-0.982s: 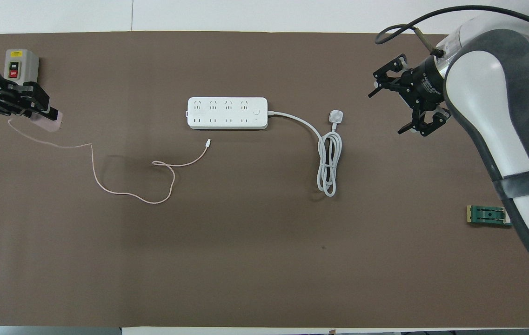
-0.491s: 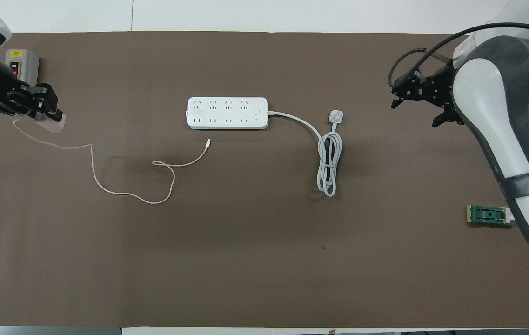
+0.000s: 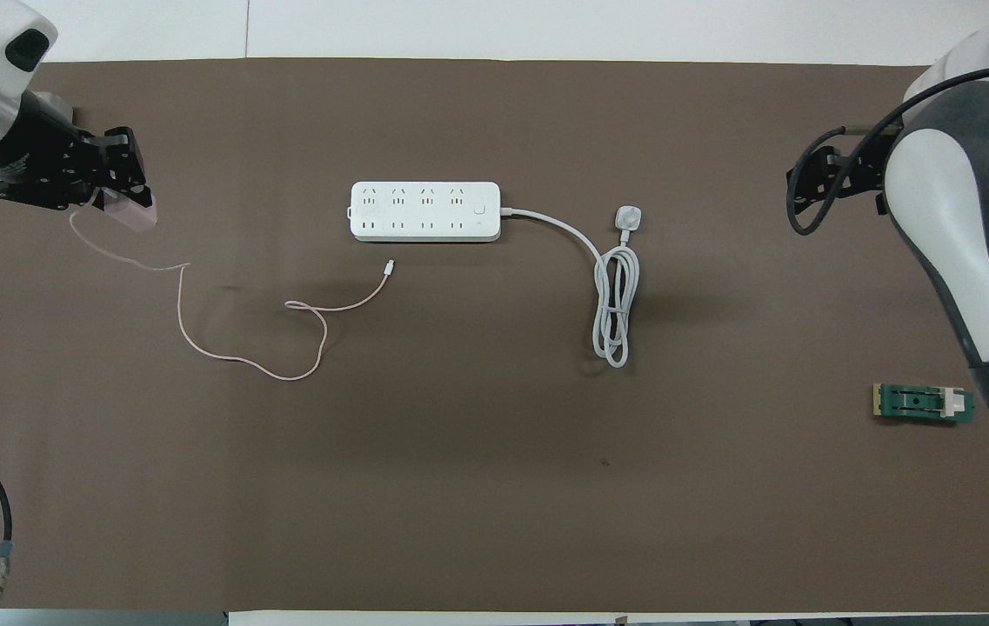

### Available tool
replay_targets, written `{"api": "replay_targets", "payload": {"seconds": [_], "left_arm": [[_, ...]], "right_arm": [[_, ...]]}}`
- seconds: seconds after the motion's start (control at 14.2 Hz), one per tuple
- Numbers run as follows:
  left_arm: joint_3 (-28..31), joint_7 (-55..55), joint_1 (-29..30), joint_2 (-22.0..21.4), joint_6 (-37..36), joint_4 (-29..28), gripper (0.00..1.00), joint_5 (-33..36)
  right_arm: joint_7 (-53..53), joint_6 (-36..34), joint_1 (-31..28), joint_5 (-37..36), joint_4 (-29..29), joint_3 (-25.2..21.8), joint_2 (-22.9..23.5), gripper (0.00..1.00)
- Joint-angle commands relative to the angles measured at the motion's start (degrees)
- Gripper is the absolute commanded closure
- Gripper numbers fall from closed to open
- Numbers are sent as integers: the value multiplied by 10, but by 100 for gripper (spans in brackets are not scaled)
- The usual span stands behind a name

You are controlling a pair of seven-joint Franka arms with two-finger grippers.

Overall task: Plug charger into power strip
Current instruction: 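Carry the charger with the left gripper to the power strip end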

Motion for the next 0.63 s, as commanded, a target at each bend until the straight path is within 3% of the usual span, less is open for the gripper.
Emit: {"api": "replay_targets", "payload": {"seconds": [0.0, 0.28, 0.56], "left_arm": [[5, -110, -17, 5, 4, 3, 100, 11], [5, -352, -63, 39, 25, 3, 100, 8], [4, -580, -103, 75, 67, 2, 100, 7]], "right_arm": [[-52, 0, -9, -15, -62, 6, -83, 0], [-57, -3, -7, -19, -129, 6, -172, 0], [-52, -55, -11, -18, -152, 6, -199, 0]]}}
